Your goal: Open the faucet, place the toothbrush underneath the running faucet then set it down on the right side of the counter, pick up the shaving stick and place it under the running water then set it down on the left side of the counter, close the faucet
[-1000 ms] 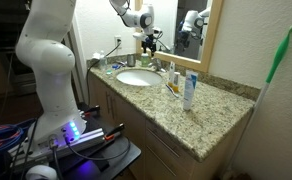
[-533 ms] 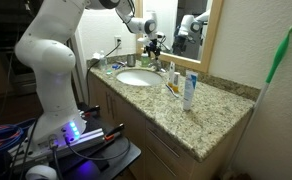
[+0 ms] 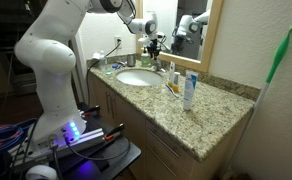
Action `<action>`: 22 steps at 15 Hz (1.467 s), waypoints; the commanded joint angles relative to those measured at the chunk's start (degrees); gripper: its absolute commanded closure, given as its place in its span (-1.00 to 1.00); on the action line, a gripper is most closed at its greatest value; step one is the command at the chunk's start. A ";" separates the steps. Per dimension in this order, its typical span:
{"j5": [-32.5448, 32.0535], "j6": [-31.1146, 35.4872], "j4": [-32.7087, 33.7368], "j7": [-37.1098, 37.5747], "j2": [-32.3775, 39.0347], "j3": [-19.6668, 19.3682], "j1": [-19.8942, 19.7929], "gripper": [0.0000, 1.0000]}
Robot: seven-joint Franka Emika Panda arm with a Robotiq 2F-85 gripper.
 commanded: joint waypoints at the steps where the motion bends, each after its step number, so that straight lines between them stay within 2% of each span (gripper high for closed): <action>1: 0.57 -0.82 0.71 -0.19 0.60 -0.27 0.15 0.64; 3: 1.28 -1.96 -0.12 -0.67 -0.12 -0.02 -0.44 0.90; 7: 5.84 -0.14 -3.04 -2.73 -2.85 2.26 -2.52 0.87; 13: 16.88 3.97 -8.32 -10.65 -7.27 6.82 -8.04 0.87; 18: 22.46 2.70 -10.27 -15.51 -8.96 8.79 -10.68 0.87; 19: 23.49 2.19 -10.50 -15.68 -9.62 9.03 -10.72 0.84; 20: 24.11 2.05 -10.81 -15.20 -10.26 9.00 -10.42 0.00; 21: 24.95 2.11 -11.18 -15.18 -11.00 9.19 -10.31 0.07; 22: 24.39 1.97 -11.75 -14.06 -11.79 8.61 -9.56 0.05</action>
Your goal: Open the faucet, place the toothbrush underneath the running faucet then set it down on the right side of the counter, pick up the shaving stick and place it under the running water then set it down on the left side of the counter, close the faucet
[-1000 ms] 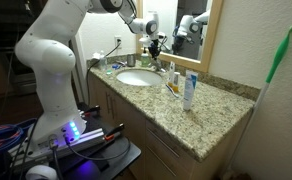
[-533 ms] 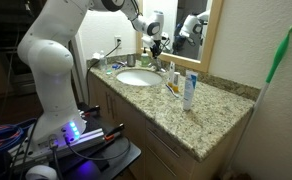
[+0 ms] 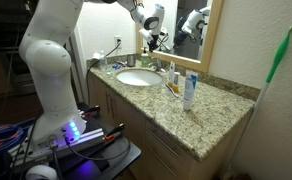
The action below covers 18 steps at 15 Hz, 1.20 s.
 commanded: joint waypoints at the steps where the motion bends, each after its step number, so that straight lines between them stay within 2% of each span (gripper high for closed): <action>1: -0.11 -1.64 -4.30 1.80 -4.37 -0.94 1.03 -0.05; 6: -17.68 -3.21 -5.26 17.95 -4.74 -9.15 8.99 -0.76; 8: -21.04 -3.94 -3.98 20.96 -3.13 -10.04 10.39 -0.97; 13: -24.02 -5.74 -0.92 25.38 0.48 -11.04 12.10 -1.00; 18: -24.09 -3.76 1.18 26.32 3.23 -11.77 12.31 -1.00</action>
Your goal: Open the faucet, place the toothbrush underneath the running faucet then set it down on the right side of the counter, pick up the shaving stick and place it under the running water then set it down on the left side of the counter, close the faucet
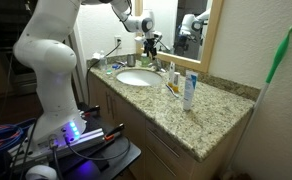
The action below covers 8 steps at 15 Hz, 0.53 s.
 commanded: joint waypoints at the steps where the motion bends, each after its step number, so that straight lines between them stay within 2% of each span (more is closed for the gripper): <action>1: -1.09 0.02 3.45 1.26 2.68 -1.27 0.75 -1.00; 2: -1.31 0.32 4.04 1.35 3.22 -1.48 0.91 -0.80; 3: -1.45 0.49 4.73 1.34 3.70 -1.61 1.05 -0.47; 8: -2.33 1.57 7.11 1.19 5.62 -2.08 1.70 0.23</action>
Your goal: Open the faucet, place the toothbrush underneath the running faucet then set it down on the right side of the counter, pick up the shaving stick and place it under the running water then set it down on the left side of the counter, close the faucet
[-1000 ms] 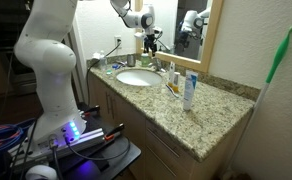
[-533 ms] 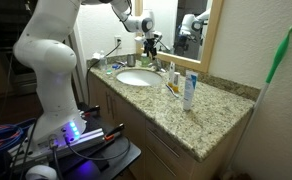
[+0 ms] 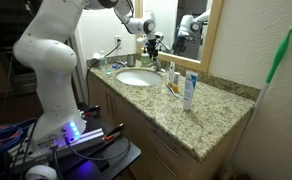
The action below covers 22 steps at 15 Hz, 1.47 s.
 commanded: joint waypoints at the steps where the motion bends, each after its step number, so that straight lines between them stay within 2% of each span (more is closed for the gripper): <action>1: -1.63 1.13 2.57 0.85 2.02 -1.28 1.28 0.35; 5: -1.35 2.73 2.45 0.66 2.02 -1.18 1.39 0.90; 8: 2.07 5.83 -1.32 -0.06 -1.60 0.29 -0.25 0.85; 11: 5.09 11.96 -7.05 -0.48 -6.83 0.70 -1.47 0.85; 15: 9.55 21.60 -12.06 -2.54 -9.73 1.73 -3.09 0.85; 18: 12.42 24.84 -14.27 -3.72 -11.87 2.46 -4.04 0.85; 19: 12.43 25.68 -15.08 -3.44 -13.33 2.00 -3.92 0.52; 20: 11.90 23.15 -15.91 -3.06 -15.63 1.46 -3.82 -0.06; 21: 10.25 19.41 -17.10 -1.52 -18.04 0.13 -3.14 0.01; 22: 7.93 15.72 -19.63 0.19 -21.57 -1.41 -2.39 -0.02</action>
